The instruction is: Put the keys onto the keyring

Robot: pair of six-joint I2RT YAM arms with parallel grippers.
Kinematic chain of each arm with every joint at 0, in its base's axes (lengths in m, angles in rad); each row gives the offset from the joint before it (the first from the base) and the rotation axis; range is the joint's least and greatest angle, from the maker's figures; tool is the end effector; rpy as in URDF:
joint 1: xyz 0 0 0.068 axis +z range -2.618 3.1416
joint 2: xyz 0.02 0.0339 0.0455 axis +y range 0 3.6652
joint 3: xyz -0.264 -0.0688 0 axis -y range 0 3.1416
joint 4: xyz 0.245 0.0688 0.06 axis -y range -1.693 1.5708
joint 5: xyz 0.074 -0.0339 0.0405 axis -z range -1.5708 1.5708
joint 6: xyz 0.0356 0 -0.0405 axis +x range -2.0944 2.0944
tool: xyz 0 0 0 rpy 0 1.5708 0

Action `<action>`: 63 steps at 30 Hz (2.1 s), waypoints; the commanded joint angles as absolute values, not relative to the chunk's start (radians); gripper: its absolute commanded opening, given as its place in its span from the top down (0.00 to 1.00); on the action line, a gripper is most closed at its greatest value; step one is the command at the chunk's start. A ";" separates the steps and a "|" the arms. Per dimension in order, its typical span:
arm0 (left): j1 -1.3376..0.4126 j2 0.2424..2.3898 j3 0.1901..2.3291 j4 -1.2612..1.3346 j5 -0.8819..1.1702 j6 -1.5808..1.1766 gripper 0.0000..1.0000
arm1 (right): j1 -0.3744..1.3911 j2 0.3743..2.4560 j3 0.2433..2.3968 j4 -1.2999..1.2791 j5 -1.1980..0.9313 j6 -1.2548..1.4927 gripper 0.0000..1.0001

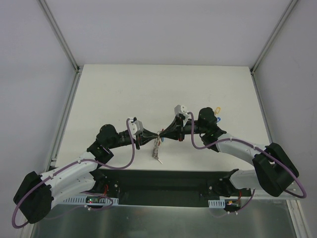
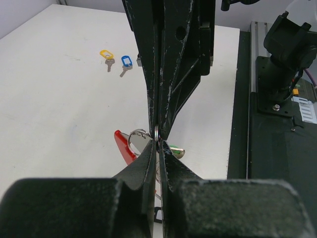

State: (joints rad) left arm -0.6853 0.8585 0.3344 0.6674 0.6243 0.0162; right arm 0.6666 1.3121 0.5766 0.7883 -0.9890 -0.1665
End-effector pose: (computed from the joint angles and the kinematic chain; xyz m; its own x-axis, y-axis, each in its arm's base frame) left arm 0.1350 -0.1373 0.2573 0.1261 -0.0861 -0.9883 0.9595 0.2635 0.0995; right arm 0.1921 0.1890 0.2538 0.2059 0.0461 -0.9775 -0.9749 -0.0774 -0.2090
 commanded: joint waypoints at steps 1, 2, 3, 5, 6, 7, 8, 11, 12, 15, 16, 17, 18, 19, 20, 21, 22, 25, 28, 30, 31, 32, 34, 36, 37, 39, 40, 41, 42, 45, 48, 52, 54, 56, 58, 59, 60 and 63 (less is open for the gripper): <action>-0.675 0.844 0.389 0.703 0.638 0.034 0.96 | 0.678 1.276 0.595 0.802 -1.046 -0.204 0.99; -0.675 0.836 0.403 0.654 0.634 0.067 0.93 | 0.678 1.272 0.597 0.793 -1.043 -0.210 0.99; -0.673 0.833 0.419 0.575 0.630 0.087 0.92 | 0.678 1.270 0.598 0.767 -1.042 -0.219 0.99; -0.675 0.825 0.478 0.473 0.621 0.148 0.89 | 0.681 1.255 0.609 0.691 -1.022 -0.263 0.99; -0.675 0.828 0.504 0.359 0.620 0.167 0.87 | 0.689 1.247 0.618 0.648 -1.008 -0.288 0.99; -0.673 0.831 0.562 0.303 0.618 0.187 0.83 | 0.695 1.241 0.626 0.605 -0.993 -0.313 0.99; -0.673 0.847 0.592 0.248 0.620 0.224 0.81 | 0.701 1.227 0.633 0.536 -0.962 -0.352 0.99; -0.675 0.879 0.695 0.057 0.627 0.273 0.73 | 0.721 1.206 0.650 0.471 -0.928 -0.383 0.99; -0.675 0.885 0.710 0.028 0.632 0.279 0.72 | 0.721 1.203 0.652 0.463 -0.922 -0.393 0.99; -0.676 0.914 0.767 -0.073 0.641 0.304 0.71 | 0.727 1.200 0.666 0.425 -0.899 -0.411 0.99; -0.678 0.920 0.791 -0.118 0.643 0.307 0.71 | 0.732 1.201 0.667 0.417 -0.894 -0.414 0.99; -0.678 0.940 0.802 -0.133 0.646 0.307 0.71 | 0.735 1.200 0.670 0.408 -0.887 -0.416 0.99; -0.680 0.946 0.813 -0.150 0.659 0.308 0.71 | 0.735 1.203 0.672 0.403 -0.882 -0.419 0.99; -0.689 0.956 0.831 -0.162 0.664 0.310 0.70 | 0.739 1.204 0.676 0.397 -0.877 -0.423 0.99; -0.693 0.969 0.841 -0.193 0.664 0.314 0.70 | 0.742 1.206 0.678 0.387 -0.871 -0.426 0.99; -0.699 0.977 0.848 -0.207 0.658 0.318 0.70 | 0.742 1.206 0.681 0.382 -0.867 -0.429 0.99; -0.713 0.982 0.867 -0.221 0.657 0.325 0.70 | 0.744 1.206 0.686 0.376 -0.862 -0.436 0.99; -0.729 1.009 0.899 -0.265 0.647 0.331 0.68 | 0.752 1.206 0.692 0.357 -0.850 -0.443 0.99; -0.749 1.038 0.917 -0.282 0.647 0.331 0.67 | 0.756 1.207 0.695 0.350 -0.835 -0.449 0.99; -0.762 1.058 0.919 -0.284 0.647 0.330 0.67 | 0.759 1.207 0.696 0.347 -0.834 -0.453 0.99; -0.765 1.065 0.920 -0.284 0.643 0.331 0.67 | 0.759 1.207 0.696 0.347 -0.834 -0.451 0.99; -0.768 1.075 0.922 -0.284 0.637 0.328 0.67 | 0.761 1.207 0.698 0.347 -0.833 -0.453 0.99; -0.775 1.088 0.925 -0.284 0.626 0.325 0.68 | 0.762 1.206 0.696 0.347 -0.834 -0.453 0.99; -0.778 1.101 0.927 -0.282 0.608 0.313 0.69 | 0.764 1.206 0.699 0.347 -0.836 -0.451 0.99; -0.779 1.104 0.927 -0.276 0.604 0.308 0.69 | 0.765 1.201 0.699 0.347 -0.833 -0.451 0.99; -0.779 1.101 0.916 -0.253 0.594 0.292 0.70 | 0.764 1.203 0.699 0.348 -0.830 -0.449 0.99; -0.779 1.094 0.896 -0.218 0.589 0.275 0.71 | 0.764 1.203 0.698 0.348 -0.830 -0.448 0.99; -0.779 1.089 0.887 -0.200 0.588 0.269 0.71 | 0.764 1.201 0.698 0.348 -0.830 -0.446 0.99; -0.779 1.086 0.876 -0.183 0.588 0.259 0.72 | 0.764 1.203 0.699 0.351 -0.830 -0.446 0.99; -0.779 1.089 0.851 -0.147 0.586 0.241 0.73 | 0.764 1.201 0.698 0.354 -0.833 -0.442 0.99; -0.779 1.092 0.828 -0.124 0.574 0.227 0.74 | 0.765 1.195 0.693 0.362 -0.833 -0.439 0.99; -0.778 1.069 0.792 -0.088 0.565 0.218 0.74 | 0.764 1.190 0.687 0.373 -0.819 -0.433 0.99; -0.779 1.066 0.773 -0.065 0.568 0.212 0.73 | 0.764 1.190 0.684 0.376 -0.819 -0.428 0.99; -0.778 1.068 0.769 -0.055 0.581 0.201 0.74 | 0.765 1.189 0.684 0.382 -0.822 -0.423 0.99; -0.778 1.074 0.764 -0.043 0.592 0.199 0.74 | 0.764 1.189 0.683 0.387 -0.827 -0.420 0.99; -0.778 1.075 0.764 -0.041 0.600 0.198 0.75 | 0.764 1.187 0.684 0.388 -0.827 -0.420 0.99; -0.778 1.077 0.762 -0.040 0.601 0.198 0.75 | 0.764 1.186 0.681 0.388 -0.827 -0.419 0.99; -0.779 1.081 0.762 -0.035 0.607 0.198 0.79 | 0.764 1.186 0.683 0.390 -0.828 -0.419 0.99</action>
State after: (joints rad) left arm -0.7670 1.0924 0.7696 -0.0937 0.5732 0.2161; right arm 0.7586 1.2278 0.6472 0.3157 -0.8043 -0.4232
